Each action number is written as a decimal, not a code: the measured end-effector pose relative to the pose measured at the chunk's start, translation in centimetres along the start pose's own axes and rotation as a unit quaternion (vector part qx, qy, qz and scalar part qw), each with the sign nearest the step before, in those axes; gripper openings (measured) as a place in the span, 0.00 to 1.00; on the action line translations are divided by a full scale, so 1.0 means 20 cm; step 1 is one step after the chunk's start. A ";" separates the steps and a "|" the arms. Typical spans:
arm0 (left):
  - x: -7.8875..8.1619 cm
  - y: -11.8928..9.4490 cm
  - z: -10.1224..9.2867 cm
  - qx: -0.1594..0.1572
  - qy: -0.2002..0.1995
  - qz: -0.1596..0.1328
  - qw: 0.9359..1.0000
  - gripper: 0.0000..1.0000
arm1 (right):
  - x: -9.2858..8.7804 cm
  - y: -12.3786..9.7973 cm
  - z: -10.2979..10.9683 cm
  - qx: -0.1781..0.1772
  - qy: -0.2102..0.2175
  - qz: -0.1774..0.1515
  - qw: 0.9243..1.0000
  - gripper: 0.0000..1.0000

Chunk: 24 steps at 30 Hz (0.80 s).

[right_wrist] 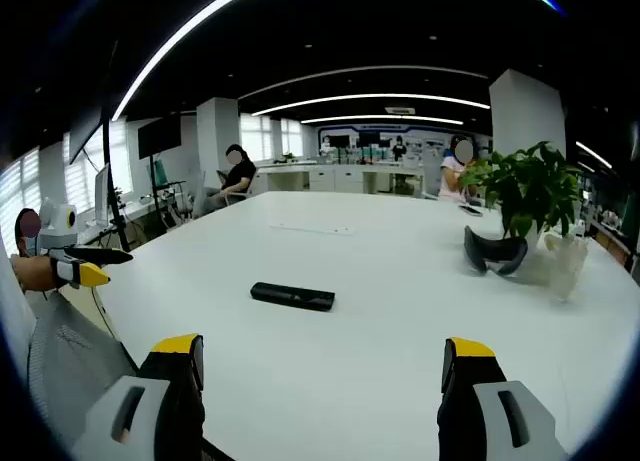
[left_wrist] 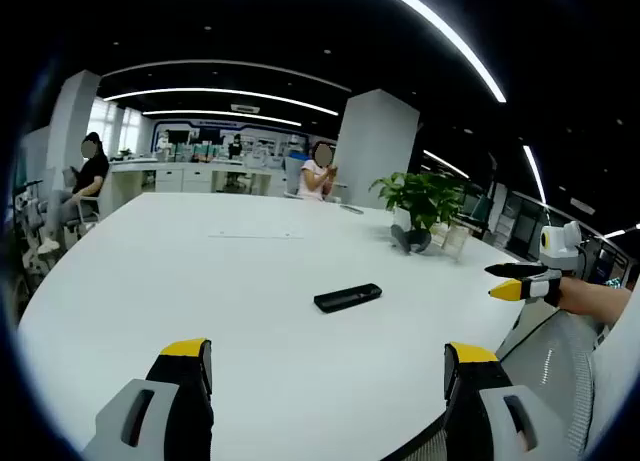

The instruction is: Press the specified remote control buttons in sequence, fully releasing each button before pressing the next.

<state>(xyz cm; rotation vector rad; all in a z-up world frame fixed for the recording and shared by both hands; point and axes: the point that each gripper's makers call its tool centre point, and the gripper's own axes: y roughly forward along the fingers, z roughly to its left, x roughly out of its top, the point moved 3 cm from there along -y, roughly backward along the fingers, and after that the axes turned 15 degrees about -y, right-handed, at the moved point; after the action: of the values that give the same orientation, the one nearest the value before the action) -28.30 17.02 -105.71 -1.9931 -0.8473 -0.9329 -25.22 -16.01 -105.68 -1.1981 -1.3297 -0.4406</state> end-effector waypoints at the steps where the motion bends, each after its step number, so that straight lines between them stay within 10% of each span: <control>1: 0.00 0.00 0.00 0.000 -0.002 0.000 1.000 0.99 | 0.00 0.01 0.00 0.002 -0.004 0.002 1.000 0.99; 24: -0.02 0.03 -0.02 -0.012 -0.002 0.003 1.000 0.99 | 0.00 -0.01 -0.01 -0.002 -0.014 0.011 1.000 0.99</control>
<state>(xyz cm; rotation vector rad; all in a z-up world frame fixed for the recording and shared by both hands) -28.11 16.37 -106.04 -2.0186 -0.8347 -0.9398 -25.26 -16.19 -105.67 -1.2247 -1.3391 -0.4134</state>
